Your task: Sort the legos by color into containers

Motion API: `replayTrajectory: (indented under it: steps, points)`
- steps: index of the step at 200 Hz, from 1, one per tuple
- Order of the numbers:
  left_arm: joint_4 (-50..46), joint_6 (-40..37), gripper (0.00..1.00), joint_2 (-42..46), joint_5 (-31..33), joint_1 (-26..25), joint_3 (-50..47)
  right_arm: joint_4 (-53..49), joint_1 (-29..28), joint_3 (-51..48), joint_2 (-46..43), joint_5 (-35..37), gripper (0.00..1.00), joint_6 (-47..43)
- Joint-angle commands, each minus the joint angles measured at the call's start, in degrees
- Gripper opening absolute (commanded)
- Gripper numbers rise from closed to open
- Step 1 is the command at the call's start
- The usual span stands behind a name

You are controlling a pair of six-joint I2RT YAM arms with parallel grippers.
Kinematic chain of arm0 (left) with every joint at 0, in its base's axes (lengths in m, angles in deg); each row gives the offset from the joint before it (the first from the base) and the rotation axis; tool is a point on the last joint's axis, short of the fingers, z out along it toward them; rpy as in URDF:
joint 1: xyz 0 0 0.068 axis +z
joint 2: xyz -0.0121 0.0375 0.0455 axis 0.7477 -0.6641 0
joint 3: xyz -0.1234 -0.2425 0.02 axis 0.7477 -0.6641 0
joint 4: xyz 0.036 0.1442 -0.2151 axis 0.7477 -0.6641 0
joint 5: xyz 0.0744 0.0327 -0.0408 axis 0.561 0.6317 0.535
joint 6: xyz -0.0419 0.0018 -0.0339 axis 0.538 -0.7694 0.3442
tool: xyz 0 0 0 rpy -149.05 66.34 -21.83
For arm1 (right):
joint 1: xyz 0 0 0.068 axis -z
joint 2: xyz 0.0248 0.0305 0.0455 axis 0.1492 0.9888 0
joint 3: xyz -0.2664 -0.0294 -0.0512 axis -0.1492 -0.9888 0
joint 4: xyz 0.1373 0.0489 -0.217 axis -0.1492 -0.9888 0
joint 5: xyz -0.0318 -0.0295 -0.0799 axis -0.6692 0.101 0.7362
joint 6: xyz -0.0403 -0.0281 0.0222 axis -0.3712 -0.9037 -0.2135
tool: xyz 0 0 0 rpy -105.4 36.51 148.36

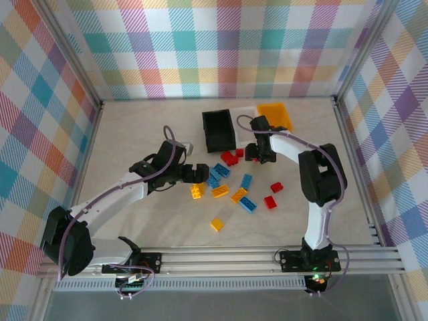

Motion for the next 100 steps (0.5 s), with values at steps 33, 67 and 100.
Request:
replayTrajectory:
  steps: [33, 67, 100]
  points:
    - [-0.78, -0.29, 1.0, -0.71, -1.71, 1.24, -0.68, 0.15, -0.28, 5.34, 3.87, 1.21, 0.56, 0.4]
    - [-0.83, -0.36, 1.0, -0.69, -2.28, 1.92, -1.06, 0.58, -0.28, 4.0, 3.27, 1.43, 0.42, 0.54]
    - [-0.45, 0.01, 1.0, -0.56, -2.58, 1.9, -1.47, 1.03, -0.29, 0.8, -0.14, 2.04, 0.39, 0.63]
